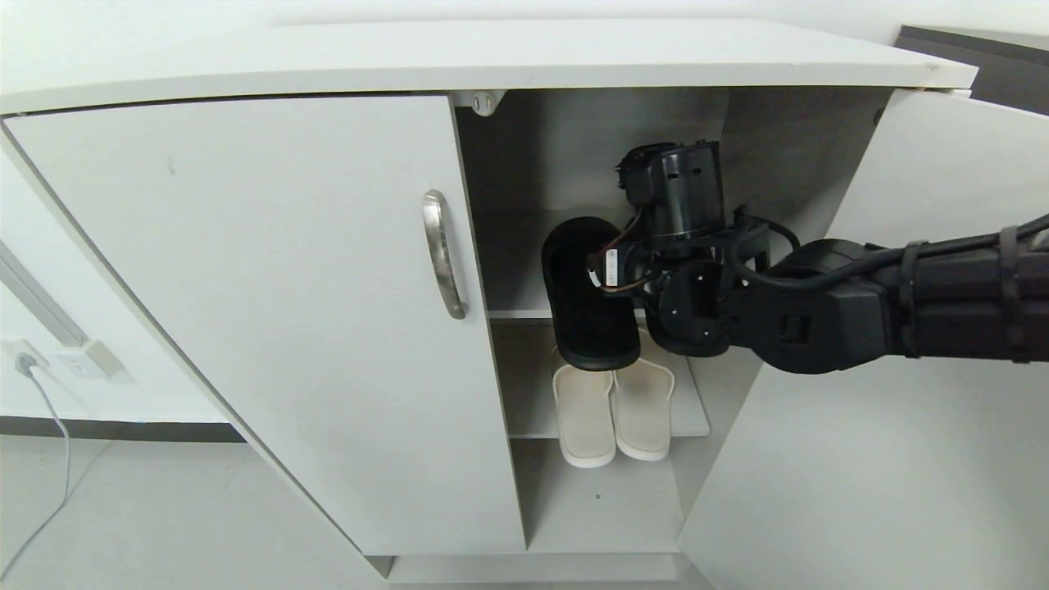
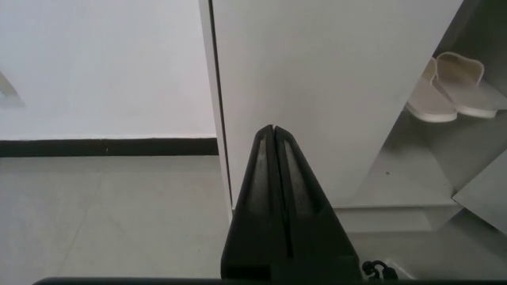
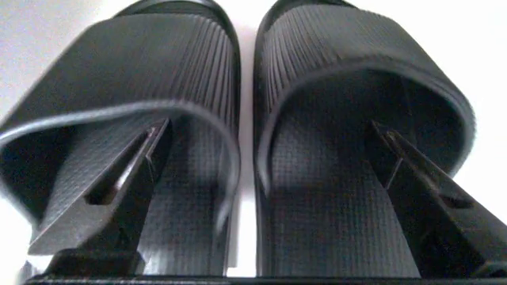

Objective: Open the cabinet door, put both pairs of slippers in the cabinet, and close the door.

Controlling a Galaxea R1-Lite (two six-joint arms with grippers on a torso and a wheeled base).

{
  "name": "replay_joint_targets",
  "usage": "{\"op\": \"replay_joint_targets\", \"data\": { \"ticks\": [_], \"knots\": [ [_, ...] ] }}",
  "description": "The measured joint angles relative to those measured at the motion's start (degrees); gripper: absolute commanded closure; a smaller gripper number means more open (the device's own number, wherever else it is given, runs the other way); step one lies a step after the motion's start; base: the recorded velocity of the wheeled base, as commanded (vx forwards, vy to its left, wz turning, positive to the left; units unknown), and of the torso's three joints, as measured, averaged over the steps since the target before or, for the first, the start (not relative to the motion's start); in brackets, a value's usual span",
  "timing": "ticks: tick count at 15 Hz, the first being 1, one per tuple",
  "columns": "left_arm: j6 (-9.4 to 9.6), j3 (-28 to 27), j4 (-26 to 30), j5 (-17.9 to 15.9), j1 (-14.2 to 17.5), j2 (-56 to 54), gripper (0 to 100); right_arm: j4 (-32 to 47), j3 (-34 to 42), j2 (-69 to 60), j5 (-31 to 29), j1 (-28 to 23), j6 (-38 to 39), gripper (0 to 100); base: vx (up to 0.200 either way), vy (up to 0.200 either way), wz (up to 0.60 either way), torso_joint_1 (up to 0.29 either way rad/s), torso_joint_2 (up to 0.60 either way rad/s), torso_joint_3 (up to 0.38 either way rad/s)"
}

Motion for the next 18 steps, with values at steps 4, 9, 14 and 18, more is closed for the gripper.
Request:
{"op": "replay_joint_targets", "data": {
  "ticks": [4,9,14,18],
  "knots": [
    [-0.02,-0.01,0.01,-0.02,0.0,0.0,100,-1.67,7.11,-5.46,-0.9,2.99,0.57,0,0.0,0.0,0.0,0.0,0.0,0.0],
    [0.0,0.0,0.01,-0.02,0.0,0.0,100,-11.43,24.26,-13.81,0.46,8.66,0.44,0,0.0,0.0,0.0,0.0,0.0,0.0],
    [0.04,0.0,0.01,-0.09,0.0,0.0,100,-19.29,39.45,-22.85,4.29,13.15,-0.24,100,0.0,0.0,0.0,0.0,0.0,0.0],
    [0.06,0.0,0.01,-0.11,0.0,0.0,100,-19.32,40.91,-25.14,4.92,13.7,-0.13,100,0.0,0.0,0.0,0.0,0.0,0.0]
  ]
}}
